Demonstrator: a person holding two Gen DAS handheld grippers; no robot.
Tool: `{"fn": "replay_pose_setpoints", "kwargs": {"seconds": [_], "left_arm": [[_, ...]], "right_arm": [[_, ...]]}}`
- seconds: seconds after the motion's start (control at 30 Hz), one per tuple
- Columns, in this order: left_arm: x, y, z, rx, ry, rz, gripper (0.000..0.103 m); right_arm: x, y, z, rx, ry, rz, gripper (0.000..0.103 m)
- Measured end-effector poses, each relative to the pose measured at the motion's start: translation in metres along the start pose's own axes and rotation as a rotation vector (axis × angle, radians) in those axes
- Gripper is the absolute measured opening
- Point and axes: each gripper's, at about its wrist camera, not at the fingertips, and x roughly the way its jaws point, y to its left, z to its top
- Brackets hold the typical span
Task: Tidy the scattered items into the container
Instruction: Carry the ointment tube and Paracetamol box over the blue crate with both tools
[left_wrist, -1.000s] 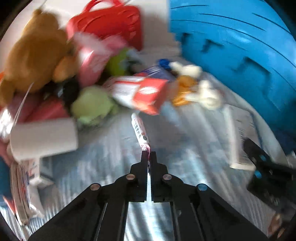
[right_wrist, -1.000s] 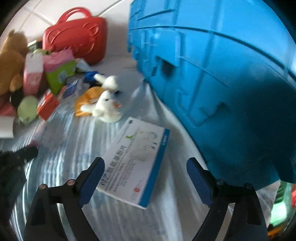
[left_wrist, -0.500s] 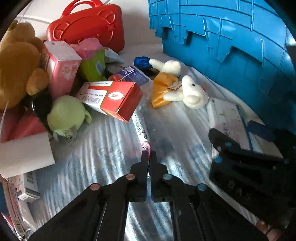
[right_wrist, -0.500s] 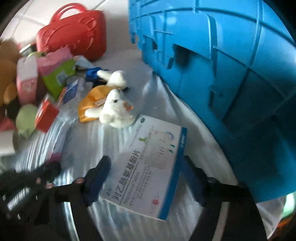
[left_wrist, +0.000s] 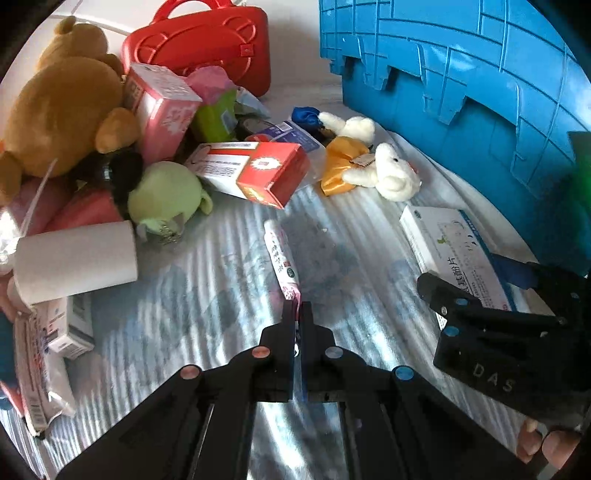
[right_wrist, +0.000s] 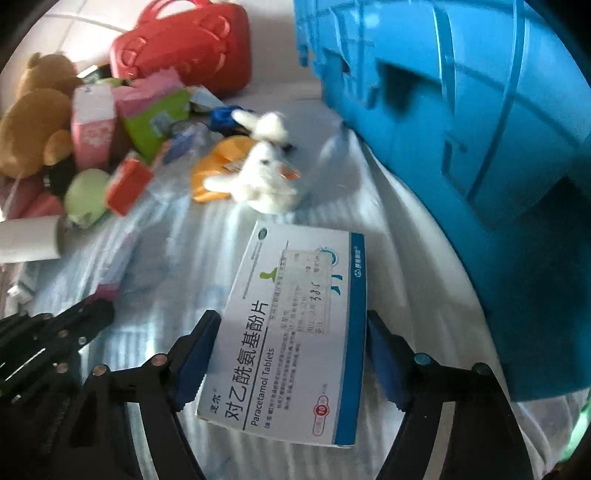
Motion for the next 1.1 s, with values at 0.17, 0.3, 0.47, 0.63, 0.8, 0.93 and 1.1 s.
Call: {"fn": "replay_pose_setpoints", "kwargs": {"seconds": [0.17,0.3,0.47,0.63,0.8,0.93,1.1], "left_arm": [[-0.024,0.011,0.004,-0.025,-0.034,0.041,0.002],[-0.052,0.019,0.011,-0.036,-0.078,0.077,0.002],[-0.099,0.030,0.029,-0.053,-0.170,0.115,0.002],[-0.154,0.042,0.053,-0.067,-0.275,0.153,0.002],[-0.214,0.042,0.081,-0.069,-0.392,0.185,0.002],[-0.249,0.024,0.110,-0.046,-0.472,0.189,0.002],[-0.278,-0.026,0.147,0.006,-0.555,0.165,0.002]], "right_arm": [[-0.024,0.020,0.009,-0.051,-0.068,0.039,0.076],[-0.042,0.032,0.021,-0.080,-0.109,0.065,0.076],[-0.088,0.053,0.037,-0.126,-0.197,0.086,0.076],[-0.144,0.066,0.063,-0.155,-0.297,0.101,0.075],[-0.205,0.070,0.100,-0.182,-0.406,0.107,0.075],[-0.254,0.054,0.132,-0.190,-0.494,0.094,0.075],[-0.303,0.002,0.168,-0.177,-0.584,0.089,0.075]]}}
